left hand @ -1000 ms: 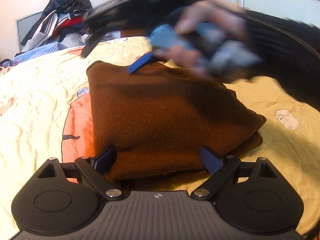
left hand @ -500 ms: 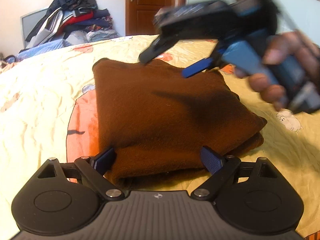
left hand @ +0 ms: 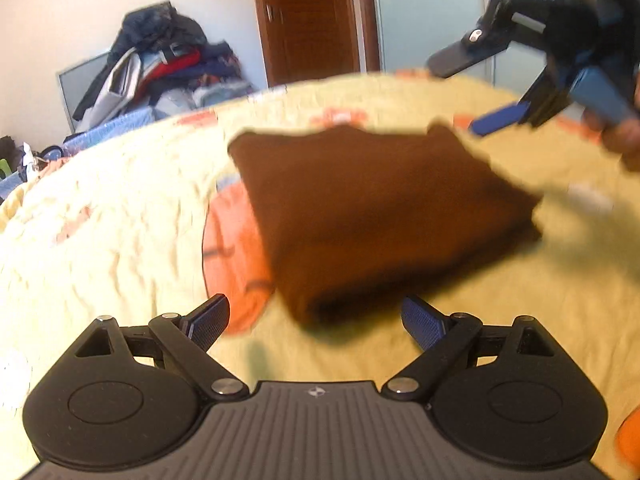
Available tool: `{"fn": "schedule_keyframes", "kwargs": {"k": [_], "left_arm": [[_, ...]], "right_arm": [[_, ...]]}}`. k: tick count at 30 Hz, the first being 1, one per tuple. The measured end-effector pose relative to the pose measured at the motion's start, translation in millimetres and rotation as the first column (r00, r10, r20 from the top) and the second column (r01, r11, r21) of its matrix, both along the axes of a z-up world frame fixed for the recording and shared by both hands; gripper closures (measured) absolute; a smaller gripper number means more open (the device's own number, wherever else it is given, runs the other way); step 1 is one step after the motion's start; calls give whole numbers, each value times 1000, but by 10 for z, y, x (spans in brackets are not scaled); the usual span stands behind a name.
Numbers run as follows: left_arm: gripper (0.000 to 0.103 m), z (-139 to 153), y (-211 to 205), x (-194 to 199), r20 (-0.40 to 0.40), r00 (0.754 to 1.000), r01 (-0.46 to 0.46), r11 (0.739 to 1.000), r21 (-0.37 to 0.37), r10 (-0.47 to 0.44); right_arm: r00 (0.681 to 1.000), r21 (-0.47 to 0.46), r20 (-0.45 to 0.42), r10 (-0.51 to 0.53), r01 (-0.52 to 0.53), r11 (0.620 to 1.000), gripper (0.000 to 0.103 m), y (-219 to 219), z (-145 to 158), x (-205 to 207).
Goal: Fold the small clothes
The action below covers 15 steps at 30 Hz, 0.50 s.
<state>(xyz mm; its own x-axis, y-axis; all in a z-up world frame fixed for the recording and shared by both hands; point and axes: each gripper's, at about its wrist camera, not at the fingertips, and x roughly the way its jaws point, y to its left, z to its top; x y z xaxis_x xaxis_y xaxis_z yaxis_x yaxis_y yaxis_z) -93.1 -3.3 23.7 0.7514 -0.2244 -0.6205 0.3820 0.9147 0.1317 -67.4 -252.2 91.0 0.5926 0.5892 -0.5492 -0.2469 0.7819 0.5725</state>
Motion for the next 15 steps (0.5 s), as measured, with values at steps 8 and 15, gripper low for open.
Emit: {"fn": "schedule_keyframes", "kwargs": {"k": [8, 15], "left_arm": [[75, -39, 29, 209, -31, 995, -102, 990, -100, 99], [93, 48, 223, 48, -22, 987, -163, 966, -200, 162]], "right_arm": [[997, -199, -65, 47, -59, 978, 22, 249, -364, -5], [996, -288, -50, 71, -82, 954, 48, 211, -439, -71]]}}
